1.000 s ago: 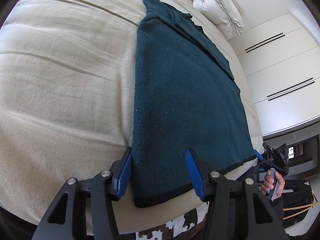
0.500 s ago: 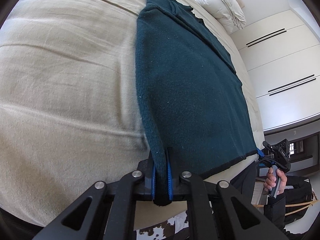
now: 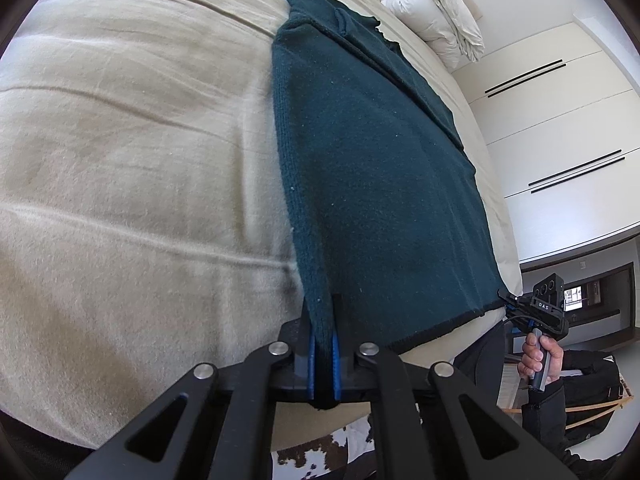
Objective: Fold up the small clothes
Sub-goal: 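Grasp the hem corner with the left tool while the right tool grasps the other hem corner, then lift the hem with both tools and fold it toward the collar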
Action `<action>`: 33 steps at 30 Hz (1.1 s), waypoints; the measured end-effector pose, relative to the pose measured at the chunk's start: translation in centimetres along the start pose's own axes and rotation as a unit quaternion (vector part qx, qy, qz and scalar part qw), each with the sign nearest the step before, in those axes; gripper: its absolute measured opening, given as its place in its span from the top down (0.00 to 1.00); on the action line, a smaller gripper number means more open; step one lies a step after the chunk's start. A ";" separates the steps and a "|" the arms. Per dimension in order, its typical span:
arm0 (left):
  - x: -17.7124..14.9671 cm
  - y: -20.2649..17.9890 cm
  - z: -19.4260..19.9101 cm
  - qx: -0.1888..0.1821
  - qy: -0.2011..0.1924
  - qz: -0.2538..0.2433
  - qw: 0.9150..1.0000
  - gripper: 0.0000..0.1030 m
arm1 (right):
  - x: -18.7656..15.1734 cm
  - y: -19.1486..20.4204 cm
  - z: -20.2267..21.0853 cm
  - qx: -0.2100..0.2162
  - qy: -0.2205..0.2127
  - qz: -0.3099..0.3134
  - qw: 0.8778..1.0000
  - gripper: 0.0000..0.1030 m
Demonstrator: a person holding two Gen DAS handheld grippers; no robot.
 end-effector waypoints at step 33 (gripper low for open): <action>10.7 -1.6 7.6 -0.242 -0.129 0.121 0.954 0.94 | 11.5 11.3 3.5 0.128 -0.135 0.033 0.982 0.94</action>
Point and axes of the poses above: each gripper's, at about its wrist camera, not at the fingertips, and z roughly against the way its jaws point, y to its left, x to its top, the point moved 5 cm from there along -z, roughly the way its jaws point, and after that the axes turned 2 degrees about y, right-handed, at the moved point
